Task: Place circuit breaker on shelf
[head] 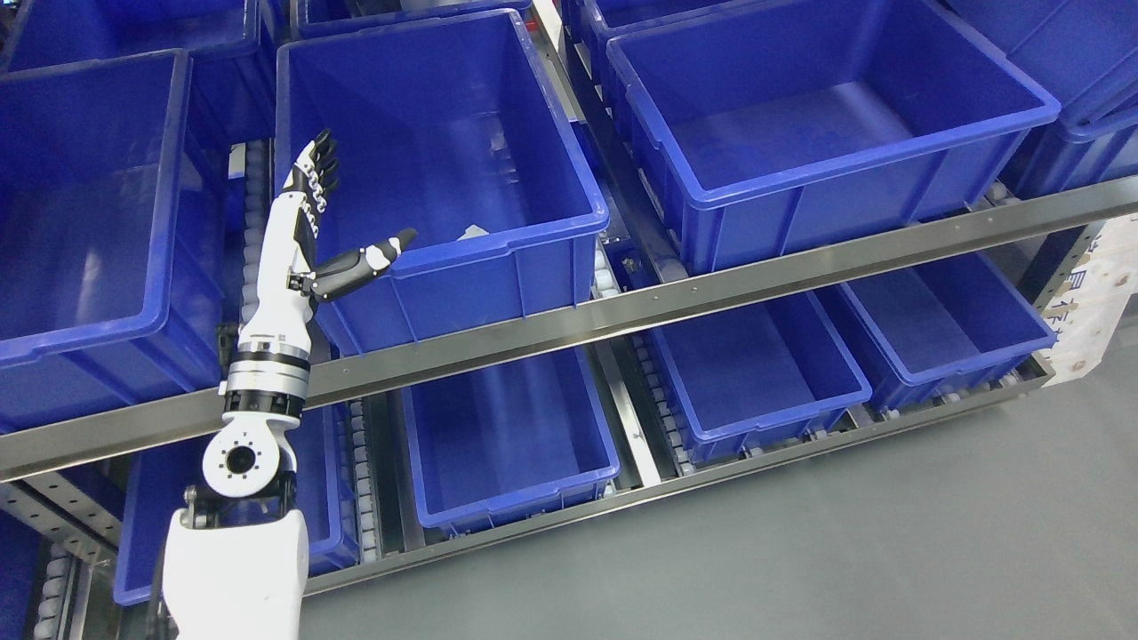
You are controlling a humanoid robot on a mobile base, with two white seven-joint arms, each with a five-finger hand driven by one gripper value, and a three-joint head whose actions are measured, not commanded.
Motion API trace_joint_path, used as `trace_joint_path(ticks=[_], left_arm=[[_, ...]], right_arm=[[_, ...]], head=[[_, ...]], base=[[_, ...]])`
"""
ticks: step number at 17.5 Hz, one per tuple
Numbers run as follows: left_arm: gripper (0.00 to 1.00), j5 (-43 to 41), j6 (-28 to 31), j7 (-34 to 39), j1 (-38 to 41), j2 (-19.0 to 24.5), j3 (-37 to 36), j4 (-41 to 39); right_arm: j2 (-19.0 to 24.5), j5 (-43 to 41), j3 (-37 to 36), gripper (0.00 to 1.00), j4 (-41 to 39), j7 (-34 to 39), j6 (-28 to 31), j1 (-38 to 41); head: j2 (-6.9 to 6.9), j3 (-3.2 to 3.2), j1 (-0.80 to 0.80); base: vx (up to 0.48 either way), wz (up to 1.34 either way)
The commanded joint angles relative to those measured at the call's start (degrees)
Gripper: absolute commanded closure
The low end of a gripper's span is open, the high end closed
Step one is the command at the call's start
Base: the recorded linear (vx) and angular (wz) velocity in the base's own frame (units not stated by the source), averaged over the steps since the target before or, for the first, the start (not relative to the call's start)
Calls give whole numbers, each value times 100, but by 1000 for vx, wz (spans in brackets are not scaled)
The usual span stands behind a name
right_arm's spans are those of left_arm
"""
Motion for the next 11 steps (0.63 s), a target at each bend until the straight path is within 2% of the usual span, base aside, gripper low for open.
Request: trace_joint_path(ticks=[1,11], left_arm=[[0,66,-27,0,359,51,-37,-1086],[0,128,-27,-8,491,51,42,-1077]], right_arm=[[-100,0,0,0,0,26,-2,4],[-100,0,0,0,0,26,-2,4]], head=[[0,0,0],[0,0,0]], base=[[-108,6],[-13,-7]])
